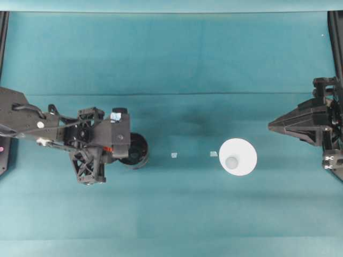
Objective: Put the paper cup into the moved red handle cup holder.
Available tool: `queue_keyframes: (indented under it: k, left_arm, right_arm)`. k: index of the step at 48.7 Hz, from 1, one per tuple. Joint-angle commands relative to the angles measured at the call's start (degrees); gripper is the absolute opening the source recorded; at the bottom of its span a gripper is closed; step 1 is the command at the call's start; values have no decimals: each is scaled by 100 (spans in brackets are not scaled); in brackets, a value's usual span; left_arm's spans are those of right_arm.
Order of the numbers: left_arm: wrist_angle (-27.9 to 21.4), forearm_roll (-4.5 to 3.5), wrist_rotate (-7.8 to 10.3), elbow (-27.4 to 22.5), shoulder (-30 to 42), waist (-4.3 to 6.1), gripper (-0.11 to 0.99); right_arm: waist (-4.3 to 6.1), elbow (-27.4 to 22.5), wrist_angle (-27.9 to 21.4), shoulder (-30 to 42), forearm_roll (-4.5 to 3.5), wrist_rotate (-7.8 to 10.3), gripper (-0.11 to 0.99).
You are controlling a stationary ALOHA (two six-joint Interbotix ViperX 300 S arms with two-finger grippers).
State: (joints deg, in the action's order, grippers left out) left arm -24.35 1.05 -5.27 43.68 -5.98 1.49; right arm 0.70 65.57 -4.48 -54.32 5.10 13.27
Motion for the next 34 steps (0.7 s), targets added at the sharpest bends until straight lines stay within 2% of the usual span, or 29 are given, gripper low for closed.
queue_keyframes:
  k: [1, 6, 13, 23, 28, 34]
  left_arm:
    - [-272, 18, 18, -334, -316, -9, 25]
    - [-571, 18, 44, -624, -475, -26, 25]
    - [-729, 18, 158, -1090, -448, -26, 25]
    - [-729, 18, 308, -1749, 123, -26, 25]
    - [-703, 18, 448, -1951, 483, -97, 25]
    - [-606, 18, 598, -2118, 844, -123, 25]
  right_arm:
    - [18, -88, 35, 18, 9, 26, -10]
    - [26, -88, 18, 18, 9, 26, -10]
    - [53, -79, 35, 18, 9, 35, -10]
    - [70, -79, 35, 18, 9, 44, -10]
    - [79, -88, 35, 18, 9, 44, -10]
    - [88, -79, 35, 18, 9, 44, -10]
